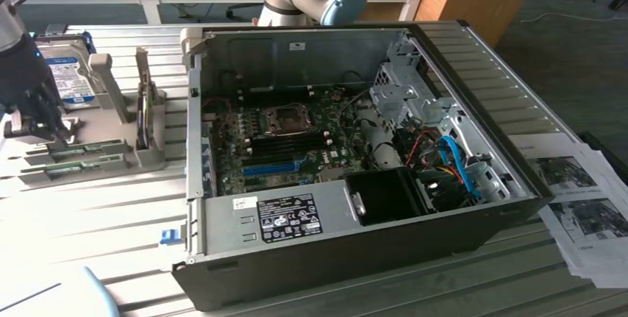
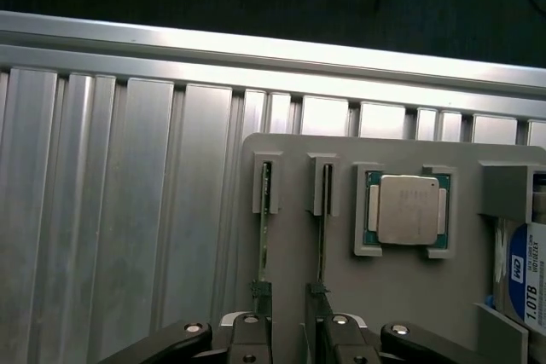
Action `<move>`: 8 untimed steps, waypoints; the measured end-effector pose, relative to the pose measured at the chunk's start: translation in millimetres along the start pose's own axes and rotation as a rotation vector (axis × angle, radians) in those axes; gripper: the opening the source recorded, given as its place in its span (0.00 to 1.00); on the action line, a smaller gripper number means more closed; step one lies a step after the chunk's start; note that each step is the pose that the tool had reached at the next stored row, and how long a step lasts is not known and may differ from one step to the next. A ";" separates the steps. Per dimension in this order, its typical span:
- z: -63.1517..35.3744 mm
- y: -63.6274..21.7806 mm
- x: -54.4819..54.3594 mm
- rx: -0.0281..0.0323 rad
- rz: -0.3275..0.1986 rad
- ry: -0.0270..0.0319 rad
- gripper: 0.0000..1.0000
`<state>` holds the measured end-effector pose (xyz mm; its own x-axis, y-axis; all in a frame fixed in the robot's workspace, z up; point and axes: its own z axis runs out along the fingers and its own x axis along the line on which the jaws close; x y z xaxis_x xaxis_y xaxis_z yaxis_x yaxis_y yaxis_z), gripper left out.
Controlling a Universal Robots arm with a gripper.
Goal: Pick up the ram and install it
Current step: 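Pick up the ram and move it above insertion slot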
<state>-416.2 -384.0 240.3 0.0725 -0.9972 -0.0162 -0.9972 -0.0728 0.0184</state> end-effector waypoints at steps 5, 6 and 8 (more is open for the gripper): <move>1.2 0.1 1.1 -0.0002 0.000 0.0001 0.29; 1.6 0.2 1.2 -0.0004 0.000 0.0001 0.29; 3.0 0.1 1.3 -0.0002 0.000 0.0001 0.29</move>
<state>-416.2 -385.3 237.2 0.0725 -0.9972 -0.0161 -0.9972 -0.0728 0.0186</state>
